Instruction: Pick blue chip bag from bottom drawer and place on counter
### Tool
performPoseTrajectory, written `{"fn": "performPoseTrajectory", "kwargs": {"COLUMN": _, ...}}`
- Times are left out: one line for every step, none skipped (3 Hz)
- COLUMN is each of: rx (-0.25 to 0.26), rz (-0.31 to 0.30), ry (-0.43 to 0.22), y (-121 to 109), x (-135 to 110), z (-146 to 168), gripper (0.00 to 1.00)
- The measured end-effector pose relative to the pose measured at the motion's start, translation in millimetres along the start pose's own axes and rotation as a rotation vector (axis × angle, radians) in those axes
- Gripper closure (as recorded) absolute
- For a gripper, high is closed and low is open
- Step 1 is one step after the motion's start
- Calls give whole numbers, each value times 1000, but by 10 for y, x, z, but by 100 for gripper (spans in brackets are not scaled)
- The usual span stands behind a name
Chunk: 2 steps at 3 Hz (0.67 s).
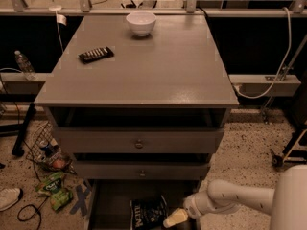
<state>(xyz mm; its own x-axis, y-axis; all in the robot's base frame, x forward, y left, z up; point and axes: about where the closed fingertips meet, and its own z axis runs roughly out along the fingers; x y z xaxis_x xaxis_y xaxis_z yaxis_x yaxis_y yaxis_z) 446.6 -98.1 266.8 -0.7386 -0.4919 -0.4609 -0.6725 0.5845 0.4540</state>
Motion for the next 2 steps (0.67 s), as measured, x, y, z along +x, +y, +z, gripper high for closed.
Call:
{"fn": "performPoseTrajectory", "kwargs": {"rx": -24, "rz": 14, "ry": -26, "y": -101, "x": 10, "z": 241, "gripper": 0}}
{"fn": "performPoseTrajectory", "kwargs": {"rx": -60, "rz": 13, "ry": -56, "y": -139, "x": -40, "z": 483, "gripper": 0}}
